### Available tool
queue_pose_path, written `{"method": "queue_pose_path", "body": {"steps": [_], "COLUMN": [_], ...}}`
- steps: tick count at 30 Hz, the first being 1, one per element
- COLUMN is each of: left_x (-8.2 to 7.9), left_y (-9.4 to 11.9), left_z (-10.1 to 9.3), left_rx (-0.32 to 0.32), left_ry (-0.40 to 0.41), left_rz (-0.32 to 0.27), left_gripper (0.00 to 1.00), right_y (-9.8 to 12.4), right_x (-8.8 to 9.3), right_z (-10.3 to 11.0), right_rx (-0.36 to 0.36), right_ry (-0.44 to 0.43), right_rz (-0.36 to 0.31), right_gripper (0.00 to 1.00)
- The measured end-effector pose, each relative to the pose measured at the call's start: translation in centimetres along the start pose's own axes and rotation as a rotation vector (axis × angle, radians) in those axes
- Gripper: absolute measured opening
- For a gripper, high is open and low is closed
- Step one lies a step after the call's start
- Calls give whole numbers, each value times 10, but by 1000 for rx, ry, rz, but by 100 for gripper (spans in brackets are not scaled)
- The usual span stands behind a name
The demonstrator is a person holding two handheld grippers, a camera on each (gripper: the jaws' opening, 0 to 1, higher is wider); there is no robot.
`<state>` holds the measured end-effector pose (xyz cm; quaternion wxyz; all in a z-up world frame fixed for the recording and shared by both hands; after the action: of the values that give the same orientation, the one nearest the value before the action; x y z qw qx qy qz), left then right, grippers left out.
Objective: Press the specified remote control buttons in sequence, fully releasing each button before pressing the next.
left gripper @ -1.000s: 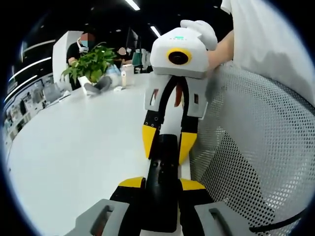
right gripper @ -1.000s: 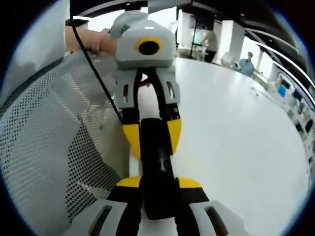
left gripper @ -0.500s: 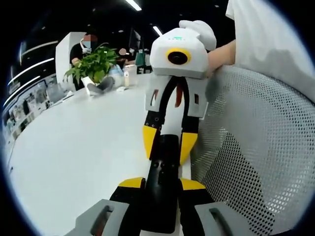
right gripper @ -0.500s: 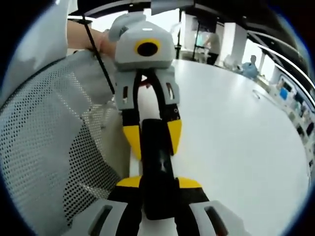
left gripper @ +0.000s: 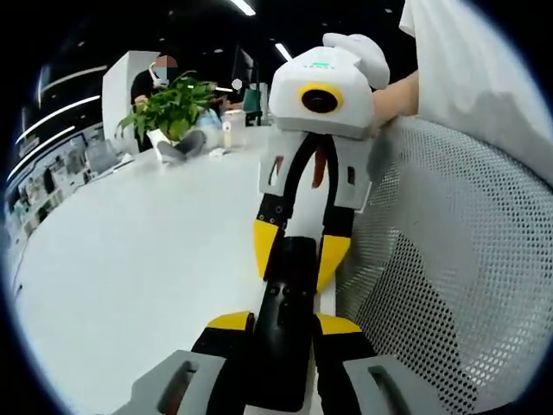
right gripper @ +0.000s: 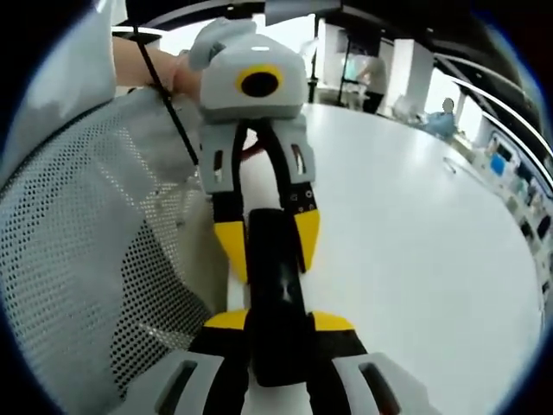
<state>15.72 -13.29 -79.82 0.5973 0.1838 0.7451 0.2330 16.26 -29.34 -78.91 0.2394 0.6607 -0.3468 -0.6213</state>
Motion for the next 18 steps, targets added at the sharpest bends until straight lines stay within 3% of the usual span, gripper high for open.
{"method": "queue_pose_path", "body": {"steps": [18], "left_x": [-2], "left_y": [0], "left_z": [-6], "left_rx": [9], "left_ry": [-14], "left_rz": [35], "left_gripper": [43], "right_y": [0], "right_x": [1], "right_z": [1], "right_rx": [2], "right_ry": [-24], "right_rz": [-6], "right_gripper": [22]}}
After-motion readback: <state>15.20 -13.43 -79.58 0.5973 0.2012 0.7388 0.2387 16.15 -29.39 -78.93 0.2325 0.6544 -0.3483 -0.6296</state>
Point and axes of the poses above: the point that each gripper's makers call its tool centre point, and the gripper's own axes: y roughly backward along the fingers, z roughly to its left, x roughly out of its underside, the point moved 10 cm from there along y, roughly backward along the fingers, and after that the axes turned 7 degrees about x, right-handed, at the moved point
